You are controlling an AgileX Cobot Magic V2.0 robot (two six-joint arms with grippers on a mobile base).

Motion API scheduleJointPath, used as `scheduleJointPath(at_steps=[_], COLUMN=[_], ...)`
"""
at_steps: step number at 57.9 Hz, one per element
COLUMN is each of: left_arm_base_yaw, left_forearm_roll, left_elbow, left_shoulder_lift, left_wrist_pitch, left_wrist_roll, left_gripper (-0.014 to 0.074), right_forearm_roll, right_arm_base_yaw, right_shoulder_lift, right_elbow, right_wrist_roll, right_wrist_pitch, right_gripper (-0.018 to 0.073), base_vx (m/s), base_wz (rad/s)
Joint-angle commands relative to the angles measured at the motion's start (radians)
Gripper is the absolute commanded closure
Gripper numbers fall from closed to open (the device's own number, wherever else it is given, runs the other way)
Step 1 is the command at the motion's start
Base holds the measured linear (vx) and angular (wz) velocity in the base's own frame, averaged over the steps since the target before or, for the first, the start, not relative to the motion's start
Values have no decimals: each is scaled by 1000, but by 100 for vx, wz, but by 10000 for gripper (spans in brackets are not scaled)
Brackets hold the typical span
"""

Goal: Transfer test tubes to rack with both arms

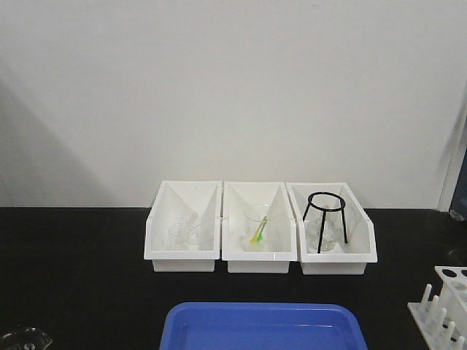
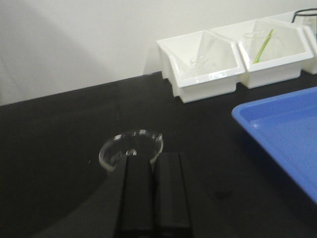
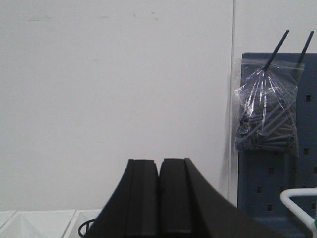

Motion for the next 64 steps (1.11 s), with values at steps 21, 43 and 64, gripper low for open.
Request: scheduleJointPath(at_steps=[21,43,64], left_arm_base_yaw=[8,8,8], left_forearm_roll=[-34,-34,-34], left_elbow=[50,50,50], left_shoulder_lift=[-235,-235,-235], left_wrist_pitch=[185,225,225], left_wrist_roll=[-1,-1,-1], left_gripper=[617,617,617], right_forearm_roll=[21,21,21], right_arm_base_yaw=[-6,-6,-6], right_shoulder_lift=[-3,-3,-3], right_elbow=[-30,-30,-30], right_wrist_roll=[0,0,0], right_wrist_pitch=[-60,-60,-60], right_gripper=[566,566,566], base_vx=[0,0,0], base_wz=[0,0,0])
